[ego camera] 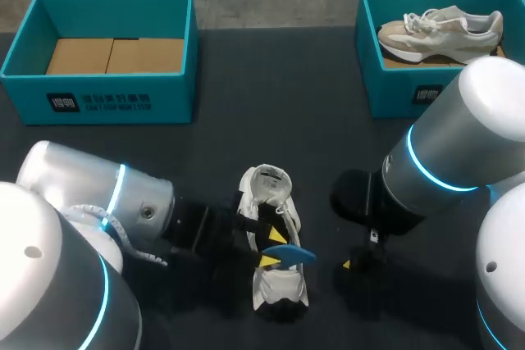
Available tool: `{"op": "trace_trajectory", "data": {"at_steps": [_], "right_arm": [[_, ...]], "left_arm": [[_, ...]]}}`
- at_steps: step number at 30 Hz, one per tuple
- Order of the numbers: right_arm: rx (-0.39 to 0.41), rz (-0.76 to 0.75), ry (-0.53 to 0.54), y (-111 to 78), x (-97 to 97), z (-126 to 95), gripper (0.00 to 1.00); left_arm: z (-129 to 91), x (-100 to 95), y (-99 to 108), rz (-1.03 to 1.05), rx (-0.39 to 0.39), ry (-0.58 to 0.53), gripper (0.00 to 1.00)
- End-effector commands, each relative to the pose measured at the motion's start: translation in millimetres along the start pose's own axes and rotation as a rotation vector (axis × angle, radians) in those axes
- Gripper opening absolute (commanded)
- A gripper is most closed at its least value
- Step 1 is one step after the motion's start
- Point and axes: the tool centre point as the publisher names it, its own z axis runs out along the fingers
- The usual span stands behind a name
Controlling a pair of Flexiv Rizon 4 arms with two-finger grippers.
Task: Take the shoe out of the shoebox, open the shoe tongue, remove and reinsert the insole, then place the shoe into the shoebox
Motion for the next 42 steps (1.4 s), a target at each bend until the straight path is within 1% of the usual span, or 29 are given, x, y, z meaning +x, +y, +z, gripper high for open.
{"op": "trace_trajectory", "data": {"at_steps": [1, 2, 3, 4, 7, 12, 14, 16, 20, 23, 25, 28, 32, 35, 39, 40, 42], "right_arm": [[-0.001, 0.001, -0.003, -0.3, 1.3, 1, 1.0], [-0.001, 0.001, -0.003, -0.3, 1.3, 1, 1.0], [-0.001, 0.001, -0.003, -0.3, 1.3, 1, 1.0], [-0.001, 0.001, -0.003, -0.3, 1.3, 1, 1.0], [-0.001, 0.001, -0.003, -0.3, 1.3, 1, 1.0], [-0.001, 0.001, -0.003, -0.3, 1.3, 1, 1.0], [-0.001, 0.001, -0.003, -0.3, 1.3, 1, 1.0], [-0.001, 0.001, -0.003, -0.3, 1.3, 1, 1.0], [-0.001, 0.001, -0.003, -0.3, 1.3, 1, 1.0], [-0.001, 0.001, -0.003, -0.3, 1.3, 1, 1.0], [-0.001, 0.001, -0.003, -0.3, 1.3, 1, 1.0], [-0.001, 0.001, -0.003, -0.3, 1.3, 1, 1.0], [-0.001, 0.001, -0.003, -0.3, 1.3, 1, 1.0], [-0.001, 0.001, -0.003, -0.3, 1.3, 1, 1.0], [-0.001, 0.001, -0.003, -0.3, 1.3, 1, 1.0], [-0.001, 0.001, -0.003, -0.3, 1.3, 1, 1.0], [-0.001, 0.001, -0.003, -0.3, 1.3, 1, 1.0]], "left_arm": [[8, -2.2, 4, -0.005, -0.009, 0.053, 0.2], [9, -1.1, 4, -0.005, -0.008, 0.054, 0.13], [9, 0.0, 5, 0.009, -0.011, 0.055, 0.01], [10, 0.9, 5, 0.03, -0.018, 0.049, 0.0], [10, 4.3, 6, 0.096, -0.041, 0.017, 0.0], [12, 7.4, 13, 0.238, -0.132, -0.055, 0.0], [11, 7.6, 14, 0.255, -0.144, -0.066, 0.0], [11, 7.2, 16, 0.302, -0.182, -0.079, 0.0], [10, 4.9, 19, 0.336, -0.222, -0.123, 0.0], [10, 3.2, 21, 0.334, -0.23, -0.161, 0.0], [10, 1.7, 23, 0.352, -0.261, -0.189, 0.0], [9, 0.4, 25, 0.326, -0.26, -0.204, 0.0], [7, -4.2, 28, 0.329, -0.284, -0.232, 0.0], [6, -6.7, 30, 0.32, -0.28, -0.241, 0.0], [4, -8.3, 28, 0.246, -0.213, -0.246, 0.0], [4, -8.2, 27, 0.214, -0.186, -0.242, 0.04], [4, -7.7, 25, 0.191, -0.16, -0.239, 0.25]]}}
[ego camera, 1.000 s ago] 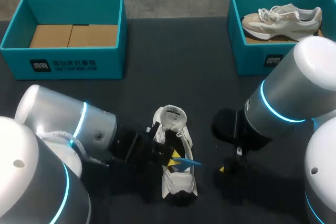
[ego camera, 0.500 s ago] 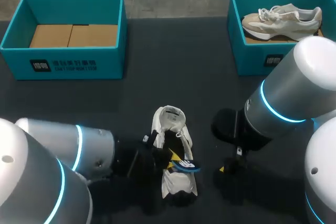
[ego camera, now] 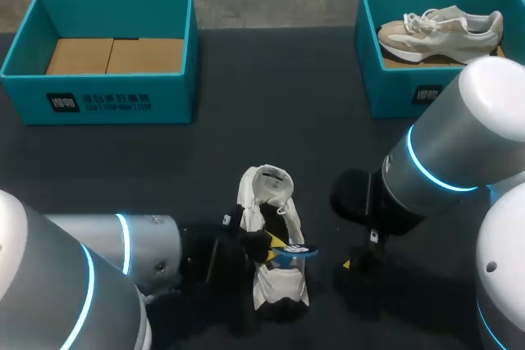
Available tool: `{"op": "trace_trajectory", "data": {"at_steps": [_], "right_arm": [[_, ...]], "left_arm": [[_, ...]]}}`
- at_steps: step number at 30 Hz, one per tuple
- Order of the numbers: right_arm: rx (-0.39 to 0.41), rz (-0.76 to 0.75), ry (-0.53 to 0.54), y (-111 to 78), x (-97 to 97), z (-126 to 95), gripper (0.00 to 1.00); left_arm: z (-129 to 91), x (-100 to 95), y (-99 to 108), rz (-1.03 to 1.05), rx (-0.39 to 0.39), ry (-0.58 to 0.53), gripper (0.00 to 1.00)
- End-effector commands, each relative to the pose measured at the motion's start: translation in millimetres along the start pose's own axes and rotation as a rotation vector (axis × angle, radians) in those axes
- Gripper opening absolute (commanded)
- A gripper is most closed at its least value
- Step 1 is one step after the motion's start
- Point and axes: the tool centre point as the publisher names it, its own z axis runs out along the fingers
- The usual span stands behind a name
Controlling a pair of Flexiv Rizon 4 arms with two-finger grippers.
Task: Take the shoe out of the shoebox, open the shoe tongue, remove and reinsert the insole, then place the shoe into the shoebox
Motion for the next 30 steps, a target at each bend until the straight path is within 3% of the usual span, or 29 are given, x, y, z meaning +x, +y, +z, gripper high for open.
{"op": "trace_trajectory", "data": {"at_steps": [1, 8, 21, 30], "right_arm": [[-0.001, 0.001, -0.003, -0.3, 1.2, 1, 1.0], [-0.001, 0.001, -0.003, -0.3, 1.2, 1, 1.0], [-0.001, 0.001, -0.003, -0.3, 1.2, 1, 1.0], [-0.001, 0.001, -0.003, -0.3, 1.2, 1, 1.0]], "left_arm": [[-6, 1.2, 2, -0.046, 0.084, 0.0, 0.31], [-9, 0.3, -6, -0.148, 0.158, 0.015, 0.38], [-12, -0.4, -19, -0.26, 0.263, 0.034, 0.36], [-15, -6.7, -29, -0.268, 0.289, 0.008, 0.35]]}}
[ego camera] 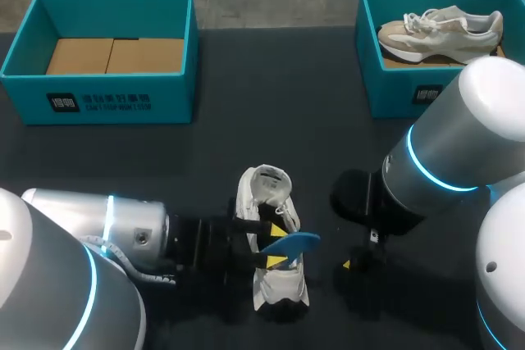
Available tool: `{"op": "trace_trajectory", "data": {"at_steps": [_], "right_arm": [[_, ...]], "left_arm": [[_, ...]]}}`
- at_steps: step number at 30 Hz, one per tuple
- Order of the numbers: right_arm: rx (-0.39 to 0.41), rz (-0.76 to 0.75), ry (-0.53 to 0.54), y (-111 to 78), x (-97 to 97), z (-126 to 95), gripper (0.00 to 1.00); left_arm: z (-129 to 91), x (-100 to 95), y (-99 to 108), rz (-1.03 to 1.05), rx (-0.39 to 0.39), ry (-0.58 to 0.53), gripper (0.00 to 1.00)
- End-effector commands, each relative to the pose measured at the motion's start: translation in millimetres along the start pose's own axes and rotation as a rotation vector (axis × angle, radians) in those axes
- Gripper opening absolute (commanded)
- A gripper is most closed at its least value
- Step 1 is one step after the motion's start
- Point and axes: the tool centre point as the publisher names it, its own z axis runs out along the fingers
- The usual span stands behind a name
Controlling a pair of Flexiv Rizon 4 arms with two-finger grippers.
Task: Take the shoe out of the shoebox, open the shoe tongue, remove and reinsert the insole, then place the shoe into the shoebox
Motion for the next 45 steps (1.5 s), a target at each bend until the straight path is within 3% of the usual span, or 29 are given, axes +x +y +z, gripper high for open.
{"op": "trace_trajectory", "data": {"at_steps": [1, 11, 14, 17, 23, 32, 40, 42, 45], "right_arm": [[-0.001, 0.001, -0.003, -0.3, 1.3, 1, 1.0], [-0.001, 0.001, -0.003, -0.3, 1.3, 1, 1.0], [-0.001, 0.001, -0.003, -0.3, 1.3, 1, 1.0], [-0.001, 0.001, -0.003, -0.3, 1.3, 1, 1.0], [-0.001, 0.001, -0.003, -0.3, 1.3, 1, 1.0], [-0.001, 0.001, -0.003, -0.3, 1.3, 1, 1.0], [-0.001, 0.001, -0.003, -0.3, 1.3, 1, 1.0], [-0.001, 0.001, -0.003, -0.3, 1.3, 1, 1.0], [-0.001, 0.001, -0.003, -0.3, 1.3, 1, 1.0]], "left_arm": [[-2, 3.1, -7, -0.002, 0.009, -0.009, 0.34], [9, 12.6, -10, -0.025, 0.0, 0.009, 0.27], [13, 12.7, -10, -0.021, -0.004, 0.001, 0.2], [14, 14.5, -11, 0.011, 0.005, 0.004, 0.0], [10, 19.4, -4, 0.119, -0.001, 0.002, 0.0], [8, 10.4, 16, 0.198, -0.061, -0.039, 0.0], [7, 10.0, 7, 0.158, -0.015, -0.038, 0.0], [6, 9.8, 4, 0.13, 0.008, -0.039, 0.3], [5, 8.2, -1, 0.118, 0.025, -0.046, 0.47]]}}
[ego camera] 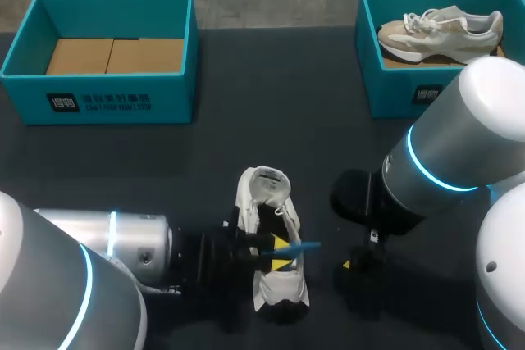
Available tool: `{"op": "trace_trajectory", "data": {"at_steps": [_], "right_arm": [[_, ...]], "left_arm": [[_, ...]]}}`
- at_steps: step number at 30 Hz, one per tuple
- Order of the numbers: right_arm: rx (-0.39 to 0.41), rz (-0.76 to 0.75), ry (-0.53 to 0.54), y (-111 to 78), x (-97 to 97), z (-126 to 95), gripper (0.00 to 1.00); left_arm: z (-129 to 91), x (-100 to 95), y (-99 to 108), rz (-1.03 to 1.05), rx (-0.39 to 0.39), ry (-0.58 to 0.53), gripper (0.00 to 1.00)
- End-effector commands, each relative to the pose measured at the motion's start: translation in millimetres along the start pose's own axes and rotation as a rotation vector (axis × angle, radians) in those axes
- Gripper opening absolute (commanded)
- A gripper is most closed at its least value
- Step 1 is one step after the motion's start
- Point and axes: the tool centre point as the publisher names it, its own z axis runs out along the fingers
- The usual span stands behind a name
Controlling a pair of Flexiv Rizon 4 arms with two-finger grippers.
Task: Take the shoe out of the shoebox, open the shoe tongue, remove and reinsert the insole, then place the shoe into the shoebox
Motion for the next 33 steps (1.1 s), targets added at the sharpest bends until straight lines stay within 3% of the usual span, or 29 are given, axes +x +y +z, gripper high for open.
{"op": "trace_trajectory", "data": {"at_steps": [1, 9, 20, 28, 33], "right_arm": [[-0.001, 0.001, -0.003, -0.3, 1.3, 1, 1.0], [-0.001, 0.001, -0.003, -0.3, 1.3, 1, 1.0], [-0.001, 0.001, -0.003, -0.3, 1.3, 1, 1.0], [-0.001, 0.001, -0.003, -0.3, 1.3, 1, 1.0], [-0.001, 0.001, -0.003, -0.3, 1.3, 1, 1.0]], "left_arm": [[-5, -2.3, -4, -0.006, 0.017, -0.003, 0.51], [-14, -8.9, -15, -0.057, 0.063, -0.012, 0.66], [-30, -22.2, -20, -0.109, 0.073, -0.018, 0.64], [-52, -23.5, -28, -0.121, 0.099, 0.049, 0.79], [-71, -26.7, -30, -0.114, 0.099, 0.073, 0.72]]}}
